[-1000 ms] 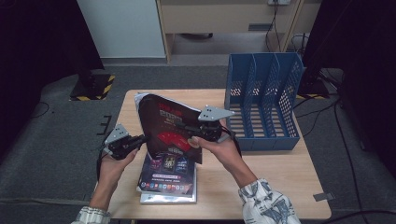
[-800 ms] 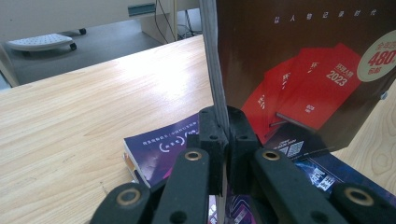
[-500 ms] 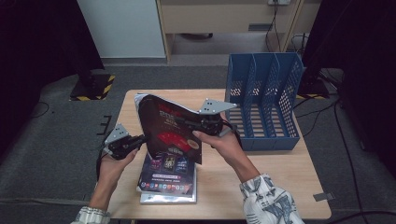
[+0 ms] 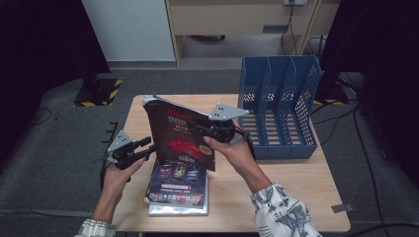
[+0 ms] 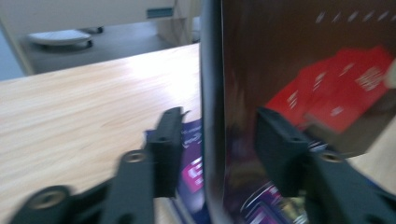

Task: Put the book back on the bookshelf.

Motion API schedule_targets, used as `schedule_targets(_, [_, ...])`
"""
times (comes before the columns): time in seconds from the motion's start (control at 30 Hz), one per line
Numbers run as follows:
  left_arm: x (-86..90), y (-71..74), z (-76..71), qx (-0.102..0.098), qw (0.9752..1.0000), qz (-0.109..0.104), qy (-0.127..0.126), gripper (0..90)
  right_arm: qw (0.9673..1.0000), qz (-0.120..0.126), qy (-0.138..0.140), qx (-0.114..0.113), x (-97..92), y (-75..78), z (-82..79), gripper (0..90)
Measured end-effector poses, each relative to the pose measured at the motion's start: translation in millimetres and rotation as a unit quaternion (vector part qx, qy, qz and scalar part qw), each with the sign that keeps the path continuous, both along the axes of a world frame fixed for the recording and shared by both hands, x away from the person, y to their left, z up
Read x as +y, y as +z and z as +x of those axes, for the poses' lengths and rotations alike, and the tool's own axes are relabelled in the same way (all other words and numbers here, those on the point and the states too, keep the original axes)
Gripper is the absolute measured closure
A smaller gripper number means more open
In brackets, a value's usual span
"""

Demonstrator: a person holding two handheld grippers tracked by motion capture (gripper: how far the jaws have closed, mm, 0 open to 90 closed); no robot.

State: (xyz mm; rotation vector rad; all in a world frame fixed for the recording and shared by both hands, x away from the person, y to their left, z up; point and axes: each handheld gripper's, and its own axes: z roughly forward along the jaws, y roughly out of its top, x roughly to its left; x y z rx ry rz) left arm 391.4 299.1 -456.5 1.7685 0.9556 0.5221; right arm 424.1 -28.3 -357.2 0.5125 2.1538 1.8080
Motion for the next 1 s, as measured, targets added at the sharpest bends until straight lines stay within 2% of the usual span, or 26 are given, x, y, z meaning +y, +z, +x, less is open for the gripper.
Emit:
schedule_targets(0.03, [0.0, -2.3, 0.3, 0.003, 1.0, 0.005, 0.005, 41.5, 1.0, 0.001, -0.004, 0.001, -0.4, 0.4, 0.8, 86.9])
schedule_targets(0.1, [0.4, -6.7, 0.2, 0.005, 0.9997, 0.019, 0.014, 34.9, 0.9999, 0.001, -0.01, -0.002, -1.9, 1.4, 2.3, 86.9])
schedule_targets(0.17, [0.5, -11.1, 0.6, 0.011, 0.9994, 0.03, 0.017, 32.5, 0.9998, 0.003, -0.018, -0.006, -3.5, 3.0, 3.3, 86.9])
schedule_targets(0.23, [0.2, -12.6, 0.8, 0.012, 0.9993, 0.031, 0.019, 31.0, 0.9997, 0.005, -0.022, -0.007, -4.6, 4.5, 3.8, 86.9])
schedule_targets(0.27, [-0.4, -15.3, 1.2, 0.015, 0.9988, 0.04, 0.022, 29.1, 0.9995, 0.007, -0.029, -0.009, -6.0, 6.7, 4.7, 86.9])
schedule_targets(0.53, [4.1, -21.3, 2.0, 0.028, 0.9975, 0.049, 0.043, 17.3, 0.9986, 0.013, -0.051, -0.012, -11.9, 11.9, 9.5, 86.9])
schedule_targets(0.6, [4.6, -23.8, 1.9, 0.032, 0.9971, 0.043, 0.053, 12.9, 0.9983, 0.012, -0.056, -0.013, -12.4, 13.3, 10.2, 86.9])
schedule_targets(0.7, [4.7, -25.4, 2.9, 0.035, 0.9962, 0.052, 0.061, 7.8, 0.9981, 0.008, -0.059, -0.017, -12.7, 16.3, 10.5, 86.9])
schedule_targets(0.73, [5.3, -27.6, 2.9, 0.037, 0.9955, 0.062, 0.06, 5.6, 0.9978, 0.007, -0.063, -0.019, -13.7, 20.1, 11.5, 86.9])
schedule_targets(0.93, [9.1, -32.7, 3.1, 0.041, 0.9946, 0.066, 0.069, 5.2, 0.9971, 0.009, -0.073, -0.02, -15.6, 25.5, 12.8, 87.0])
schedule_targets(1.0, [11.2, -36.9, 4.6, 0.047, 0.9932, 0.077, 0.073, 5.2, 0.9967, 0.009, -0.078, -0.023, -17.3, 28.3, 13.7, 86.9])
